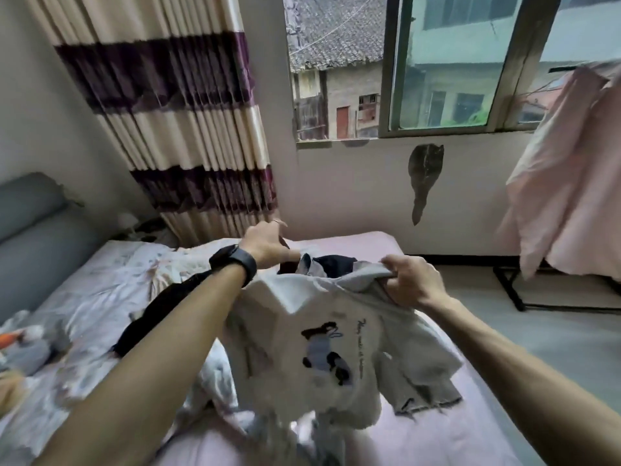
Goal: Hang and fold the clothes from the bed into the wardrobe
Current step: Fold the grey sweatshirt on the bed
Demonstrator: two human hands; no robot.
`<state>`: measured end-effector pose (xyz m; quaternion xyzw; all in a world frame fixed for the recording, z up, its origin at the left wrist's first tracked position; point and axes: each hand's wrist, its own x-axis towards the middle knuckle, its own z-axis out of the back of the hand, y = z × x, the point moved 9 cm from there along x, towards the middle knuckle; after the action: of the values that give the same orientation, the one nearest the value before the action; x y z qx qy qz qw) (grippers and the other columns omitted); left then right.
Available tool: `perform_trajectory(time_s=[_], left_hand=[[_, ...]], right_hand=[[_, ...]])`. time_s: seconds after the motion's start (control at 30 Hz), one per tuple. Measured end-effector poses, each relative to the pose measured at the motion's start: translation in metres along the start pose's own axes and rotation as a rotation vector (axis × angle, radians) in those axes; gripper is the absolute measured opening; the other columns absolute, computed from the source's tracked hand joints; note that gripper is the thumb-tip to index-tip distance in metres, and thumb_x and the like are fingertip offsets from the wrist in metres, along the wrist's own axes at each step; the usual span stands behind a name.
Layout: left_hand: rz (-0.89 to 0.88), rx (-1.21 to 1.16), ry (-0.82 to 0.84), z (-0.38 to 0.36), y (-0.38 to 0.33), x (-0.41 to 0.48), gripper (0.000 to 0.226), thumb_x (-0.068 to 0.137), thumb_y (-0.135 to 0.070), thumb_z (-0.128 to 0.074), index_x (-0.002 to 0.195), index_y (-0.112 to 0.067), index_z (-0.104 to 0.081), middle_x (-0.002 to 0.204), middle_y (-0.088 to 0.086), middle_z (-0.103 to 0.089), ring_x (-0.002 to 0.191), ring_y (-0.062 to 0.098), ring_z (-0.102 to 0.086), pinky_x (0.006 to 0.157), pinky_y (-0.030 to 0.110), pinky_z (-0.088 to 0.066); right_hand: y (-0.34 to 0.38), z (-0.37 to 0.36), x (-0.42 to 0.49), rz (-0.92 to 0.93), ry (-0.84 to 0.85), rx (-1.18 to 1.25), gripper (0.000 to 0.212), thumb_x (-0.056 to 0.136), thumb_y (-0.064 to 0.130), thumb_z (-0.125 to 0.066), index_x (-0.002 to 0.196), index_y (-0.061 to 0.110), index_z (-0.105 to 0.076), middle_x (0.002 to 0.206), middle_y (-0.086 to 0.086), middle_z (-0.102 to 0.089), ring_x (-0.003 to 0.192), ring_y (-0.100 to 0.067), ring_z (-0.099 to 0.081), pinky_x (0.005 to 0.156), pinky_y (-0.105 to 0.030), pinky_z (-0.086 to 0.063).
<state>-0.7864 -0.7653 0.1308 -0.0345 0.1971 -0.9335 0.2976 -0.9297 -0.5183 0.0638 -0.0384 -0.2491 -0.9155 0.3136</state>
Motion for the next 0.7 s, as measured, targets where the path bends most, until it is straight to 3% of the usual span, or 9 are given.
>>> perform_trajectory(time_s=[0.07,0.13,0.2,0.3,0.37,0.5,0.6,0.7], left_hand=[[-0.203,-0.103,0.224,-0.05,-0.046,-0.018,0.087,0.071,-0.042,-0.087,0.144,-0.017,-0.046,0.142,0.006,-0.054,0.129,0.02,-0.052,0.11,0.032,-0.04],[-0.387,-0.147,0.265,-0.085,-0.084,-0.034,0.078,0.067,-0.04,-0.088,0.135,-0.022,-0.055,0.128,0.001,-0.062,0.117,0.015,-0.059,0.104,0.03,-0.046],[-0.427,-0.198,0.111,-0.092,-0.096,-0.032,0.069,0.068,-0.045,-0.087,0.128,-0.026,-0.058,0.115,-0.002,-0.063,0.106,0.016,-0.063,0.095,0.033,-0.05],[-0.355,-0.144,-0.104,-0.077,-0.091,-0.019,0.058,0.076,-0.054,-0.076,0.124,-0.03,-0.056,0.112,0.003,-0.069,0.104,0.027,-0.065,0.089,0.039,-0.052],[-0.392,-0.112,-0.168,-0.068,-0.098,-0.015,0.051,0.076,-0.052,-0.074,0.12,-0.033,-0.055,0.108,0.007,-0.071,0.102,0.033,-0.065,0.084,0.04,-0.052],[-0.326,-0.35,-0.324,-0.034,-0.111,-0.007,0.036,0.07,-0.061,-0.063,0.092,-0.032,-0.061,0.085,-0.002,-0.072,0.086,0.03,-0.066,0.066,0.032,-0.049],[-0.273,-0.624,-0.339,-0.004,-0.111,0.0,0.033,0.062,-0.067,-0.062,0.077,-0.037,-0.067,0.068,-0.019,-0.067,0.072,0.011,-0.064,0.057,0.016,-0.044],[-0.32,-0.849,-0.259,0.017,-0.113,0.005,0.039,0.058,-0.062,-0.07,0.078,-0.029,-0.073,0.076,-0.012,-0.072,0.074,0.009,-0.063,0.072,0.029,-0.053]], right_hand=[[0.032,0.003,0.003,0.091,-0.001,-0.016,0.029,0.077,0.036,-0.061,0.105,0.037,-0.065,0.102,0.001,-0.073,0.095,-0.032,-0.066,0.072,-0.033,-0.047],[0.061,0.007,0.004,0.192,-0.013,-0.044,0.031,0.077,0.035,-0.062,0.107,0.036,-0.068,0.105,0.005,-0.073,0.098,-0.028,-0.066,0.079,-0.035,-0.049],[0.075,0.025,0.006,0.257,-0.093,-0.059,0.031,0.074,0.038,-0.065,0.104,0.034,-0.07,0.103,0.009,-0.072,0.095,-0.025,-0.067,0.077,-0.033,-0.048],[0.057,0.062,-0.008,0.293,-0.331,0.081,0.032,0.07,0.036,-0.073,0.101,0.03,-0.073,0.098,0.009,-0.075,0.091,-0.028,-0.066,0.079,-0.035,-0.05],[0.022,0.068,-0.027,0.196,-0.437,0.215,0.049,0.073,0.042,-0.08,0.119,0.026,-0.068,0.115,0.007,-0.071,0.107,-0.025,-0.061,0.089,-0.039,-0.049],[-0.059,0.008,-0.065,-0.189,-0.239,0.491,0.124,0.055,0.081,-0.076,0.155,0.03,-0.024,0.153,0.004,-0.037,0.136,-0.016,-0.035,0.11,-0.037,-0.034],[-0.079,-0.052,-0.082,-0.268,0.025,0.489,0.135,0.05,0.085,-0.075,0.158,0.039,-0.009,0.161,0.005,-0.027,0.145,-0.02,-0.028,0.117,-0.044,-0.031],[-0.081,-0.082,-0.083,-0.312,0.151,0.426,0.13,0.048,0.08,-0.075,0.156,0.045,-0.011,0.148,0.003,-0.045,0.135,-0.024,-0.042,0.108,-0.044,-0.041]])
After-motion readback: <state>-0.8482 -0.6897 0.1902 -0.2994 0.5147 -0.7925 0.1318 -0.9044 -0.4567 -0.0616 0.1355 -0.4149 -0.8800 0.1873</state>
